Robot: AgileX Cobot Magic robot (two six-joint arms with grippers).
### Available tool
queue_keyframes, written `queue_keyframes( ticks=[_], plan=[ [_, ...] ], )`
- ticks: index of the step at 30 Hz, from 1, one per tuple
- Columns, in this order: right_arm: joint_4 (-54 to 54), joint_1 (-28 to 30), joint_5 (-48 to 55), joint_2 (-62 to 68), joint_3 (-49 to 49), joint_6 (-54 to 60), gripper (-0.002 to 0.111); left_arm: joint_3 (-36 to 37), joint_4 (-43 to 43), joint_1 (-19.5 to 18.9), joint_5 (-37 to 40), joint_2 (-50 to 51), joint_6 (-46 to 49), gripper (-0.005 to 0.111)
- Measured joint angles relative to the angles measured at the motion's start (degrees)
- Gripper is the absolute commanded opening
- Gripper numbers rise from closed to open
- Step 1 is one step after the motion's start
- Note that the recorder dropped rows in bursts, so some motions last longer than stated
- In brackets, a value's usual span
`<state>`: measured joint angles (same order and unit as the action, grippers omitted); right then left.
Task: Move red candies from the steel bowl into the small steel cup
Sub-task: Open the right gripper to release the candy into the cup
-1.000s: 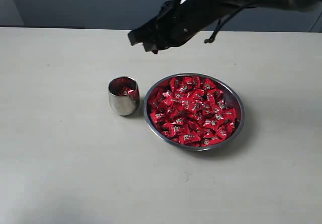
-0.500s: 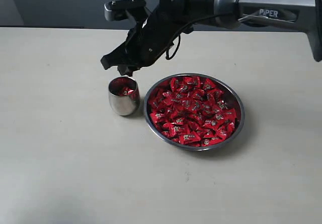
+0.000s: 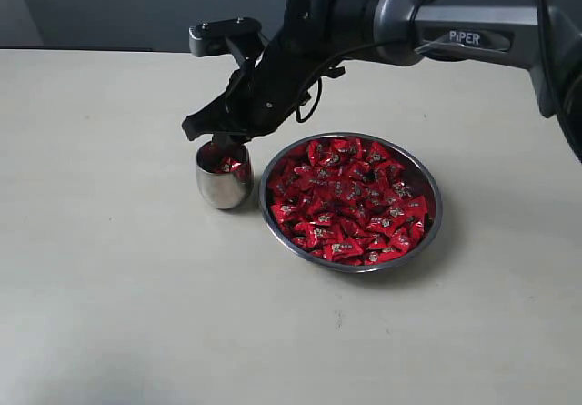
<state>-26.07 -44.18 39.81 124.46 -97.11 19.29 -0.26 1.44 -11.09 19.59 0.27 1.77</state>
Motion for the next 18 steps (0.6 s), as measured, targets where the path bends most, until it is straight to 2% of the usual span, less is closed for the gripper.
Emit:
queue_keyframes(
  ticks=[5, 10, 12, 18],
  plan=[
    [-0.52, 0.00, 0.34, 0.13, 0.00, 0.59, 0.000, 0.00, 0.00, 0.00, 0.00, 0.00, 0.00, 0.000],
    [-0.98, 0.00, 0.34, 0.13, 0.00, 1.06, 0.026, 0.00, 0.00, 0.00, 0.00, 0.00, 0.00, 0.000],
    [-0.98, 0.00, 0.34, 0.13, 0.00, 1.06, 0.033, 0.00, 0.00, 0.00, 0.00, 0.00, 0.00, 0.000],
    [-1.07, 0.00, 0.34, 0.13, 0.00, 1.06, 0.034, 0.00, 0.00, 0.00, 0.00, 0.00, 0.00, 0.000]
  ],
)
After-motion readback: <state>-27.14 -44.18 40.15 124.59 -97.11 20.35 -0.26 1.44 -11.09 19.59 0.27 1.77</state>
